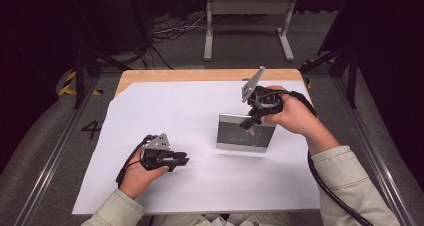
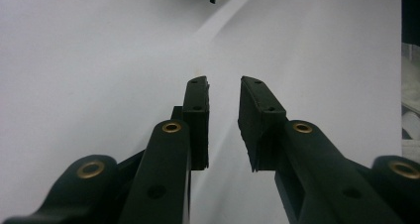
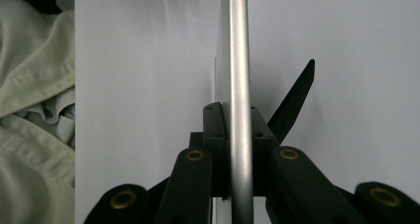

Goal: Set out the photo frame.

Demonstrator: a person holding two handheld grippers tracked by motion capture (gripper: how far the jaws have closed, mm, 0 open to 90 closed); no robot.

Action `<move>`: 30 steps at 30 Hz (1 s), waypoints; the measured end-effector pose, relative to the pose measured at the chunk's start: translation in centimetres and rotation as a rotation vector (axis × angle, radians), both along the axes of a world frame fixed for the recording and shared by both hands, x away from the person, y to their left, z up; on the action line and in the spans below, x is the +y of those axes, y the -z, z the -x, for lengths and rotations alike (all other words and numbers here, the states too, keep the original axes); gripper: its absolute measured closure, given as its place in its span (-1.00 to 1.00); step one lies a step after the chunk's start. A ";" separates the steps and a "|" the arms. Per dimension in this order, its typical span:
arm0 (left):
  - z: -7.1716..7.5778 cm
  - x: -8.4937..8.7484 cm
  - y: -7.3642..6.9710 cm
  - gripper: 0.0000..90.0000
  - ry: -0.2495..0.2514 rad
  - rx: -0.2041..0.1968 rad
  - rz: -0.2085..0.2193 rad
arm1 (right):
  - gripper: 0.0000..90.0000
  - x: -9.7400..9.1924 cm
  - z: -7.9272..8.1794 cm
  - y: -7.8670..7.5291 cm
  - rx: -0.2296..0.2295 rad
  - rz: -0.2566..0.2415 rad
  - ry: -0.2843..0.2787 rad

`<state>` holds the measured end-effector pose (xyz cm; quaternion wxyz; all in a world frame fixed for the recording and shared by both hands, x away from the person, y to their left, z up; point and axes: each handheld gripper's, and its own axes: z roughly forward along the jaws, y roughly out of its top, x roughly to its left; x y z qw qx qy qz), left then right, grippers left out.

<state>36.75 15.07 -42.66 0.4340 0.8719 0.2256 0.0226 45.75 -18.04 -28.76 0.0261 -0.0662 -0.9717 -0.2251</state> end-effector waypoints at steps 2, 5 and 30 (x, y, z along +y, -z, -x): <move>0.0 0.0 0.0 0.65 -0.001 0.001 0.000 | 0.86 0.3 -0.1 0.2 0.007 0.000 -0.028; 0.0 0.0 0.1 0.65 0.000 0.000 -0.001 | 0.86 0.5 -0.4 0.3 0.014 -0.005 -0.044; -0.3 -0.4 0.1 0.65 0.014 0.000 -0.004 | 0.86 0.1 -2.0 2.3 0.036 0.017 -0.124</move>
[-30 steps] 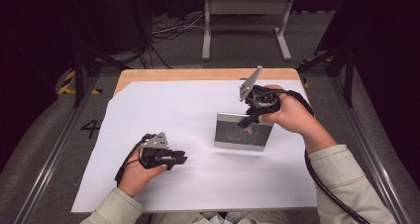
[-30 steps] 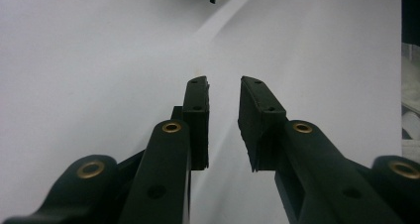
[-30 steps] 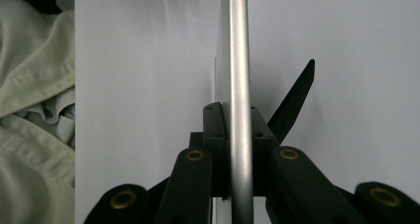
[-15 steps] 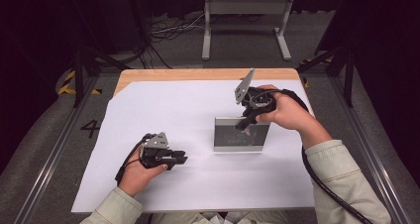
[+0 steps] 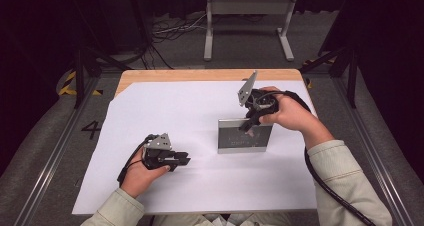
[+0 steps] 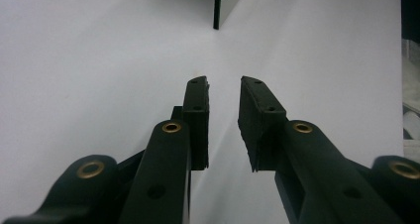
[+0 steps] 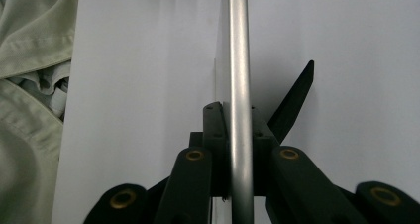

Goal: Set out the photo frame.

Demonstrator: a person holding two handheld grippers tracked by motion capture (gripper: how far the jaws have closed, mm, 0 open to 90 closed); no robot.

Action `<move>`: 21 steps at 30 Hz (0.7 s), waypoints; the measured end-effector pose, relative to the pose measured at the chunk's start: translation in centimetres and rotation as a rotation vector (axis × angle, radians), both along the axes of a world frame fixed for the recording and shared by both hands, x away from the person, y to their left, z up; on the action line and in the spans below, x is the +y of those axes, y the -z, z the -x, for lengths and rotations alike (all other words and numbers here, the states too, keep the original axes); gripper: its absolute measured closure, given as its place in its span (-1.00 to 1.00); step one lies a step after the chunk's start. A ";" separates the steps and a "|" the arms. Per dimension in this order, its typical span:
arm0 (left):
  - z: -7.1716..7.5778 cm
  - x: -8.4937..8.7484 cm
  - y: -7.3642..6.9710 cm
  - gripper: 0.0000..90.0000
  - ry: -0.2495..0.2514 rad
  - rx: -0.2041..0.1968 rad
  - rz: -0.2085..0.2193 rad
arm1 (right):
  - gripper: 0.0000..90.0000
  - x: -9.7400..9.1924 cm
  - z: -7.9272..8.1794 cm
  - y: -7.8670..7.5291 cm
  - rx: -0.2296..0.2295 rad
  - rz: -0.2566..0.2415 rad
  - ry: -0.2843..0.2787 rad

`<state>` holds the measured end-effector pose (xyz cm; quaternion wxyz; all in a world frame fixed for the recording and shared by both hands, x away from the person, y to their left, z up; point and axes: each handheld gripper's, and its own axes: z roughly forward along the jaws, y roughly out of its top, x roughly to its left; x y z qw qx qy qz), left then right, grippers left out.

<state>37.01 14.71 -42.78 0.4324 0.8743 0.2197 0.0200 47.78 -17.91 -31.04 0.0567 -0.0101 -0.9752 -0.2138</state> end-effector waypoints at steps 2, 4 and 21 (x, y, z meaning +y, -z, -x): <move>0.0 0.0 0.0 0.65 -0.002 0.002 0.000 | 0.85 0.0 -0.1 0.0 -0.003 -0.002 0.004; 0.0 0.0 0.0 0.65 -0.001 0.002 0.001 | 0.81 0.0 -0.1 0.0 -0.018 0.001 0.004; 0.0 0.1 0.1 0.59 -0.006 0.001 -0.003 | 0.07 -1.0 -0.7 0.3 -0.090 -0.034 0.095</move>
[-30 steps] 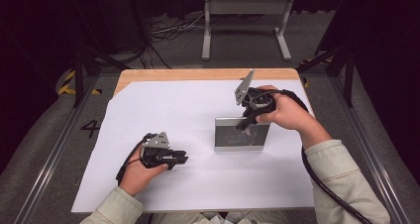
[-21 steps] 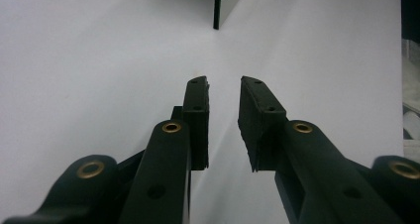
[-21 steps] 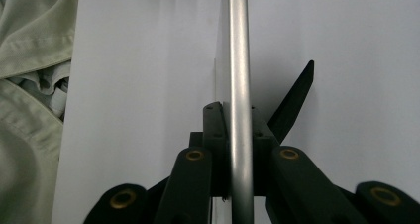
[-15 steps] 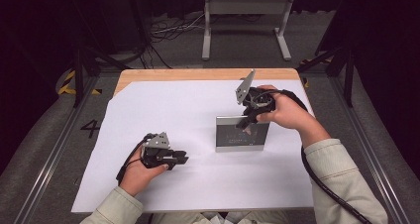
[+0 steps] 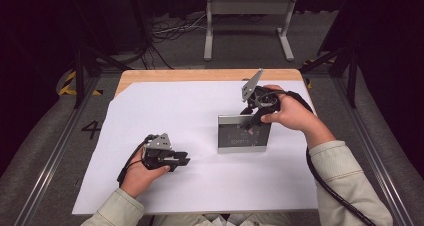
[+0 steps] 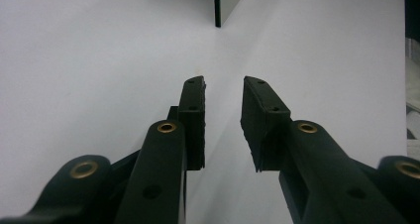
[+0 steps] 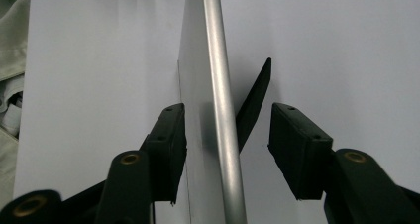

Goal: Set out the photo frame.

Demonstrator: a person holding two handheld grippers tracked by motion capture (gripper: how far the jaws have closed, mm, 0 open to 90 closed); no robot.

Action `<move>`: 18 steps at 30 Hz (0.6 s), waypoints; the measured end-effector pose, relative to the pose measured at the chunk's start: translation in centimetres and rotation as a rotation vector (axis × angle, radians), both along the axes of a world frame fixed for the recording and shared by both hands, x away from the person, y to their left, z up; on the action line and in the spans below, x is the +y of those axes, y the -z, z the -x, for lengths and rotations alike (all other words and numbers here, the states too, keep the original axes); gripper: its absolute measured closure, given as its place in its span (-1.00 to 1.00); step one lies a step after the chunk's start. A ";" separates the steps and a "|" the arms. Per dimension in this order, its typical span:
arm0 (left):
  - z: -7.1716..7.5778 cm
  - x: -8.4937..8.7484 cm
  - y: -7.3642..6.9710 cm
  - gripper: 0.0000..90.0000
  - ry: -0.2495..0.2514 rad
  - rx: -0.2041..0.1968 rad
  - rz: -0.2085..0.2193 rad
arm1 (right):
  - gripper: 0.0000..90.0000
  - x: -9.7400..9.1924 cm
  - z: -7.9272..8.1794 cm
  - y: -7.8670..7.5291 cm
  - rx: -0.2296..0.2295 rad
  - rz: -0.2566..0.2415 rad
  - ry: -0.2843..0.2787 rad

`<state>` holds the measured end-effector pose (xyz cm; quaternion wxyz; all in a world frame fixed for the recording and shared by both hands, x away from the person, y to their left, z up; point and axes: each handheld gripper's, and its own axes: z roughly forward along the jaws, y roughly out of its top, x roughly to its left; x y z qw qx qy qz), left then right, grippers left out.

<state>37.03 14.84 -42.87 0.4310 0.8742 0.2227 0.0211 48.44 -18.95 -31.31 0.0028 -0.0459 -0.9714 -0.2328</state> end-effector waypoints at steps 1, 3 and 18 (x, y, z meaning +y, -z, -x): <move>0.0 0.0 0.0 0.59 0.000 0.000 0.001 | 0.03 -0.1 0.1 -0.1 -0.002 0.001 0.010; 0.0 0.0 0.0 0.58 -0.006 0.002 0.004 | 0.00 -0.4 0.0 -0.2 -0.005 -0.012 0.012; -0.2 0.4 0.1 0.31 -0.042 -0.008 -0.004 | -0.22 -4.4 1.1 -1.8 -0.031 -0.057 0.100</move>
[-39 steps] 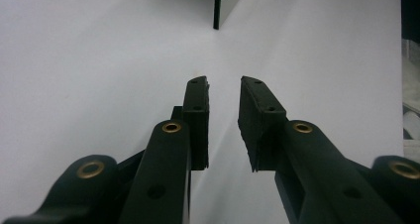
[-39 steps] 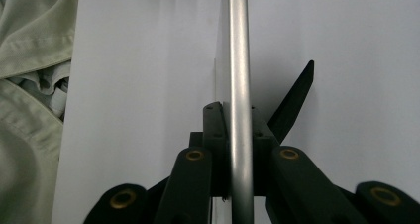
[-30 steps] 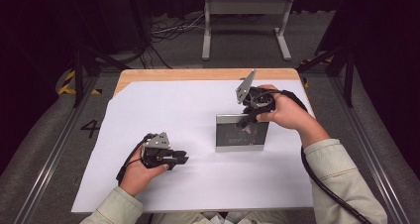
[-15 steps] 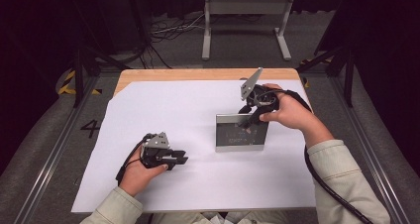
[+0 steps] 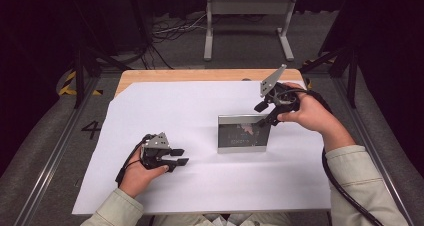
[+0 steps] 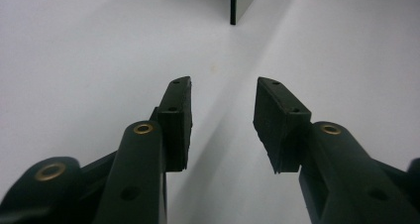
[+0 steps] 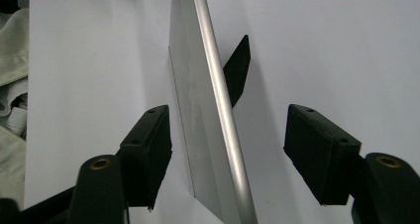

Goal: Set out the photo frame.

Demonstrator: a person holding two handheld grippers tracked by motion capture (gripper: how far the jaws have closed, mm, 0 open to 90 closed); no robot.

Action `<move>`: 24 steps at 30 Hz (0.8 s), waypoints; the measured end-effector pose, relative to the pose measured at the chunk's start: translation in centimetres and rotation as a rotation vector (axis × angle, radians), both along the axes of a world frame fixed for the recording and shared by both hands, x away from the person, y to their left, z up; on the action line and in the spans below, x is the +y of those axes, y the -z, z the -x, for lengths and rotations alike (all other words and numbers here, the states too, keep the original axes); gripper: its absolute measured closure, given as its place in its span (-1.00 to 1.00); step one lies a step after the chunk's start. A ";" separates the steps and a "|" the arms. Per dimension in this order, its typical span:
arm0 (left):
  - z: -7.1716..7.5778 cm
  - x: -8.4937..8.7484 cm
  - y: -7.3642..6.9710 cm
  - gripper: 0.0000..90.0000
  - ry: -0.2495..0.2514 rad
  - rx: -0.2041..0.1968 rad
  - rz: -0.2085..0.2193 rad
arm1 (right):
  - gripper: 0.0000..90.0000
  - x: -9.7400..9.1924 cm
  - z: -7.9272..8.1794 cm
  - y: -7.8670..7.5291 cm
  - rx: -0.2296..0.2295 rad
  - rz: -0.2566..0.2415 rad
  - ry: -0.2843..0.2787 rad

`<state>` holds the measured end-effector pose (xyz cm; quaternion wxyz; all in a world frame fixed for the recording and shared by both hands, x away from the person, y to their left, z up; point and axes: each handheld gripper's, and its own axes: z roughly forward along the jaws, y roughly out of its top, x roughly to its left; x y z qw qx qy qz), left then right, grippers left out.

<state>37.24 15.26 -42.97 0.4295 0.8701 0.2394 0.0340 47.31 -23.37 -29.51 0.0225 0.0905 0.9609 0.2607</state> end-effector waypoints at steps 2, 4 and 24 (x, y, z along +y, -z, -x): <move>-0.1 0.0 0.0 0.29 -0.001 0.002 0.005 | -0.24 -0.7 0.3 -0.4 -0.007 -0.013 0.009; -0.2 0.0 0.0 0.28 -0.003 0.000 0.007 | -0.25 -1.3 0.6 -0.7 -0.021 -0.019 0.025; -0.1 1.9 0.2 0.18 -0.048 -0.034 -0.018 | -0.40 -7.2 3.5 -0.9 -0.059 -0.114 0.195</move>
